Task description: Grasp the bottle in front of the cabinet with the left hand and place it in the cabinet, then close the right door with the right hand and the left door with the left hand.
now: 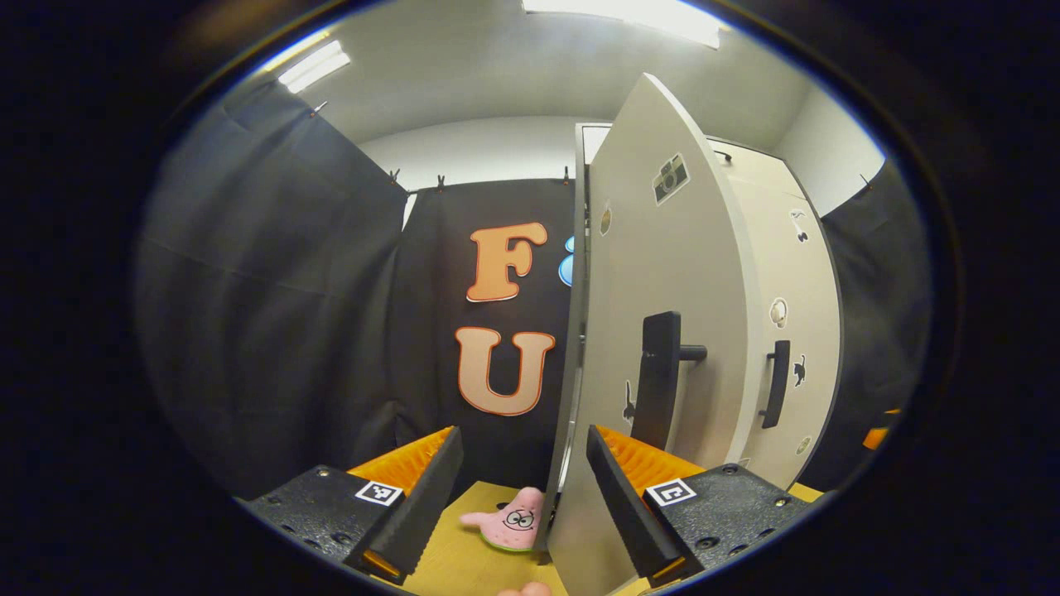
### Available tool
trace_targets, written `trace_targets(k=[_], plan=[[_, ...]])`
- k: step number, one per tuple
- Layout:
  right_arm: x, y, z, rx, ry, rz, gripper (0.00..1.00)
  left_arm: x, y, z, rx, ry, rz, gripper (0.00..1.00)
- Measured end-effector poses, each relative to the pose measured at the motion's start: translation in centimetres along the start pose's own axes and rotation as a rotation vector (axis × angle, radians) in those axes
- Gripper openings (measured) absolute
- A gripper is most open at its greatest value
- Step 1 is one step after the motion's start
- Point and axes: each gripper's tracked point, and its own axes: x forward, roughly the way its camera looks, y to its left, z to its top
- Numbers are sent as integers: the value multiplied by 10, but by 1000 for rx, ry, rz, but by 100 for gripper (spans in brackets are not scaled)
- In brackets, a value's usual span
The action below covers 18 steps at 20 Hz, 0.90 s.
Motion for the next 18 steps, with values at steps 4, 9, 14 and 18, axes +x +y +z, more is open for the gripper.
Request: trace_targets(k=[4,9,14,18], plan=[[-5,-5,1,6,1,-23,96,7,-43,-8,-64,17,-110,88],[-13,-15,2,6,2,-58,96,17,-82,-19,-54,35,-201,93],[-19,-23,1,18,9,-87,96,19,-106,-21,-67,21,-230,92],[-22,-24,0,26,17,-96,96,22,-135,-29,-97,40,-292,97]])
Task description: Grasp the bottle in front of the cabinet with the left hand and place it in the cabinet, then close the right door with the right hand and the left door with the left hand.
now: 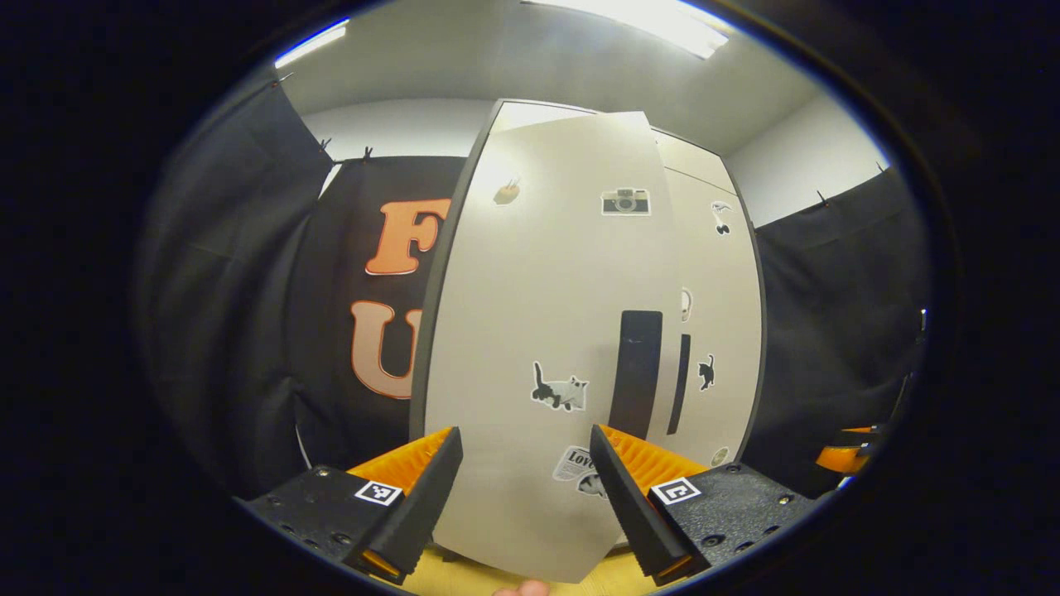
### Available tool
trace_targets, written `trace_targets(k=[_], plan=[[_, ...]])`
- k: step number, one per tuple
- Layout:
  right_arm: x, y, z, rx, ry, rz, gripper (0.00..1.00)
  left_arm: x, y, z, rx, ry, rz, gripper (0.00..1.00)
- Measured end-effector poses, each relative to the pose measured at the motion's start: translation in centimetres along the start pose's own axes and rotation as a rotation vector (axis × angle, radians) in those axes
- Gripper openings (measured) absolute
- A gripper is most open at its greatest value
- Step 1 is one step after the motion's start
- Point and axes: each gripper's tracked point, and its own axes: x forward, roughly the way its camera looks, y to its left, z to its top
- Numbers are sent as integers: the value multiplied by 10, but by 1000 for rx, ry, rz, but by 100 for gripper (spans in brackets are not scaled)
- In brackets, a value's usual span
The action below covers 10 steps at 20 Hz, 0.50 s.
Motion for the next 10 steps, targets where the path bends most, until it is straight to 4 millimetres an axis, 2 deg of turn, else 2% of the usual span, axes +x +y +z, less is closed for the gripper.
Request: trace_targets(k=[1,2,3,9,10], plan=[[-1,-1,0,-1,-1,-5,96,2,-8,-3,0,3,-18,96],[-2,-1,0,-3,0,-8,96,4,-16,-5,3,4,-32,92],[-3,-2,1,-4,2,-10,96,7,-22,-7,11,5,-46,94],[-10,-8,4,-13,0,-39,96,38,-48,-20,24,13,-108,94],[-12,-10,5,-16,-1,-48,96,43,-52,-24,21,20,-115,96]])
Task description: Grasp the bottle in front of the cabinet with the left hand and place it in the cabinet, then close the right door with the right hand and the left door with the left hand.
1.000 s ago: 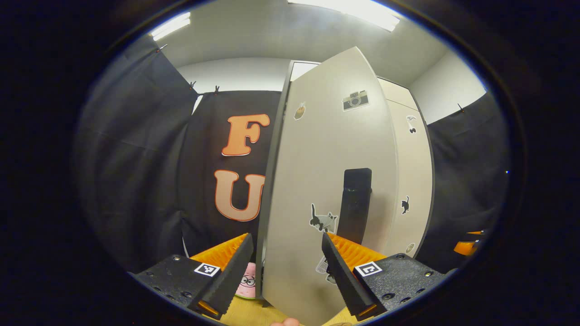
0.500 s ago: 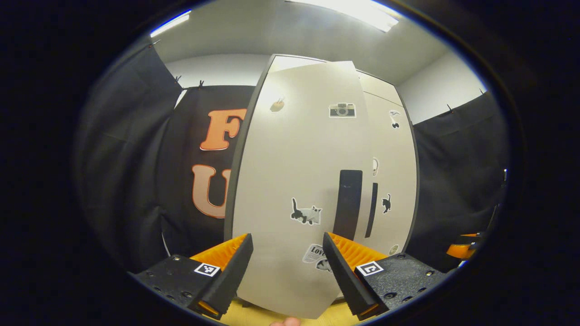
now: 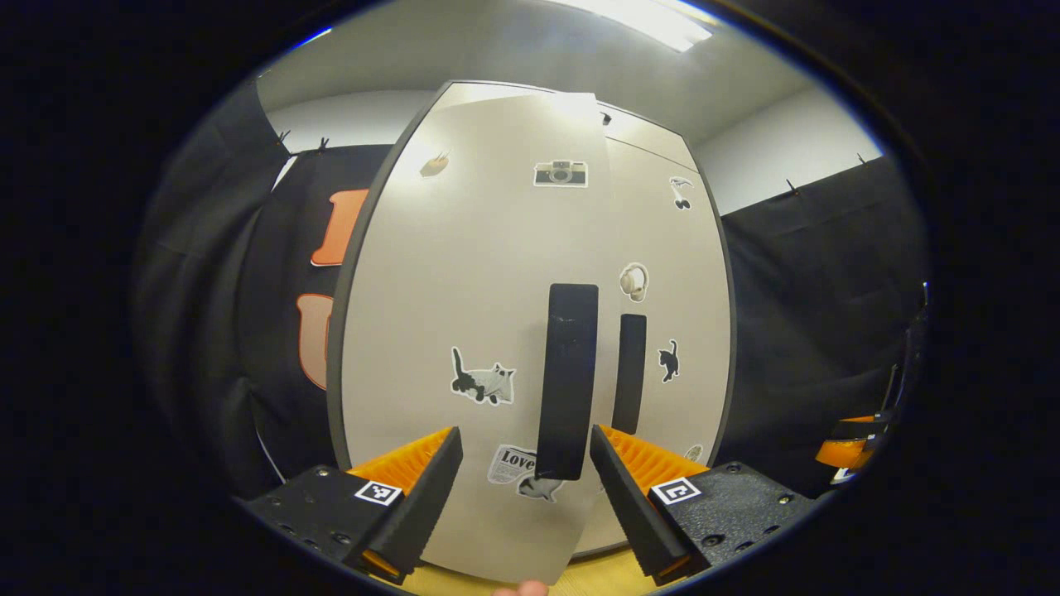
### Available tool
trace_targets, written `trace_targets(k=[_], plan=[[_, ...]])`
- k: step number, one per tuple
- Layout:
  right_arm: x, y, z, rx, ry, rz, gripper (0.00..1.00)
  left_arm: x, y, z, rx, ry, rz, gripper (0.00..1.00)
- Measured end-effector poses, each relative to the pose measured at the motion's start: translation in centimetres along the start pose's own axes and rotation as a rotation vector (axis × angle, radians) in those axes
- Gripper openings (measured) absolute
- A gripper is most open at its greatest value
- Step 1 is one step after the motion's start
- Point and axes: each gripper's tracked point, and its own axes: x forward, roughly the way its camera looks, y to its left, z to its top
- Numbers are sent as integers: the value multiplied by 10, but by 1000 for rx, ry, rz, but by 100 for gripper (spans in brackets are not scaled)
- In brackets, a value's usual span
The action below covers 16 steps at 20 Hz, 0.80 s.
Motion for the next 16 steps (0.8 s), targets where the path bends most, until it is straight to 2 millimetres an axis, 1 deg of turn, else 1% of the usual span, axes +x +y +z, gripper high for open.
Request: trace_targets(k=[1,2,5,7,8,10,11,12,13,14,16], plan=[[-3,-3,1,-2,-3,-11,96,4,-2,-2,-2,5,-2,92],[-4,-5,2,-2,-6,-21,96,11,-3,-5,0,8,-1,94],[-12,-15,2,-3,-12,-52,96,25,-4,-12,11,19,20,94],[-15,-22,3,-2,-15,-75,96,33,-5,-14,5,14,25,94],[-16,-25,3,0,-16,-86,96,33,-4,-14,1,14,26,94],[-17,-31,3,9,-15,-103,96,37,3,-18,-2,13,60,94],[-18,-34,3,11,-15,-110,96,38,6,-18,5,15,69,92],[-19,-37,3,13,-16,-116,96,37,5,-17,11,12,73,92],[-20,-39,3,12,-17,-121,96,37,6,-17,19,10,79,95],[-21,-41,4,12,-19,-125,96,39,6,-17,34,8,85,93],[-23,-42,5,11,-22,-127,96,38,6,-18,73,7,103,95]])
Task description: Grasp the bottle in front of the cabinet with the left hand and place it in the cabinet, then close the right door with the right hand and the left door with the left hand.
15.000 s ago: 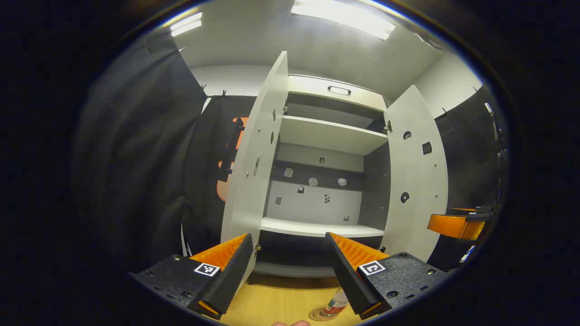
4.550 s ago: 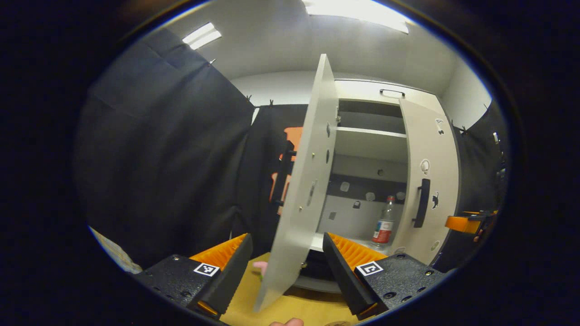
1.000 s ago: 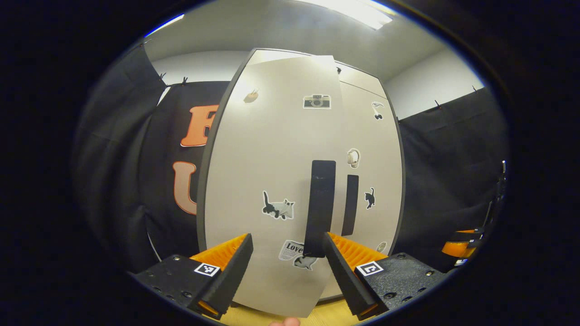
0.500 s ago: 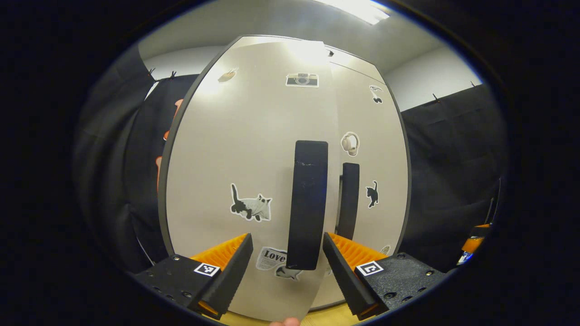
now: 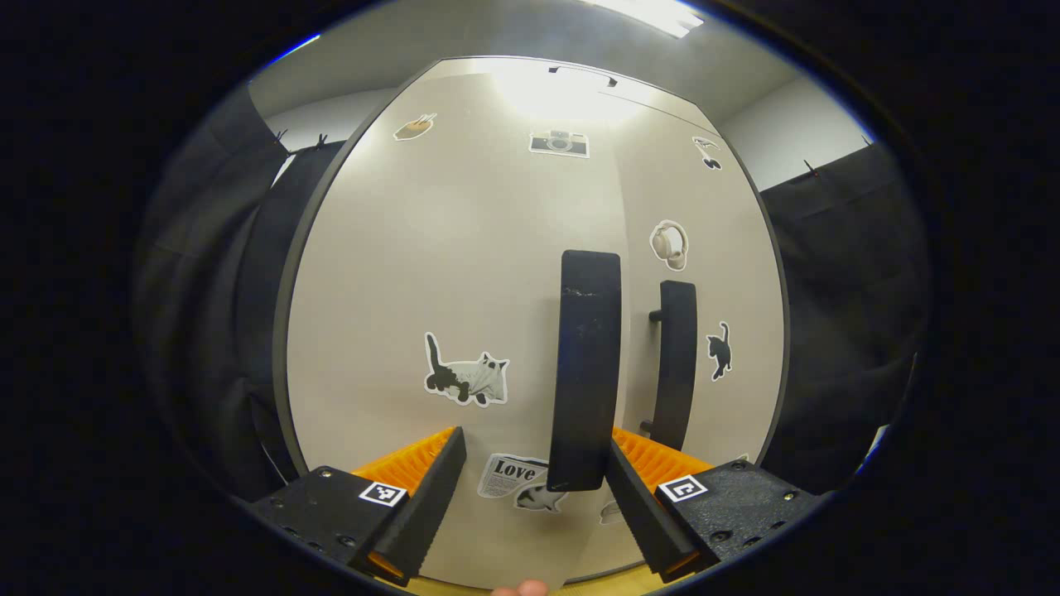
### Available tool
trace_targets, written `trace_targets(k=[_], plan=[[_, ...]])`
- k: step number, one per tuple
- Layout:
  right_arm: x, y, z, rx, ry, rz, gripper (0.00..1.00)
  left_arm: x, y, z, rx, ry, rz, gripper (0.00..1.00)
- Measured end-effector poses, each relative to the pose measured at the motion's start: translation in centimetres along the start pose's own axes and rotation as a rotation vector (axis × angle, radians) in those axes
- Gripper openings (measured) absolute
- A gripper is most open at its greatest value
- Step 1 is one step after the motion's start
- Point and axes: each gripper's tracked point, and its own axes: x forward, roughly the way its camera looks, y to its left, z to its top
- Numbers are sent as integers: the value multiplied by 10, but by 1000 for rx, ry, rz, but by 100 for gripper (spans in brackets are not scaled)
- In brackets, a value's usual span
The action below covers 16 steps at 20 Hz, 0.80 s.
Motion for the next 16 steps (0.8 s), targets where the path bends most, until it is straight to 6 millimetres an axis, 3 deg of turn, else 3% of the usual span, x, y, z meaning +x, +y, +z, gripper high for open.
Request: trace_targets(k=[5,7,11,16], plan=[[-10,-2,1,-3,-4,7,96,-7,-1,-3,-23,13,41,95],[-12,0,1,6,-3,13,96,-21,-1,5,-53,-5,47,98],[-12,5,0,28,-5,39,96,-60,2,27,-55,-56,62,94],[-3,28,-5,53,8,114,96,-113,13,39,-43,-91,122,94]])
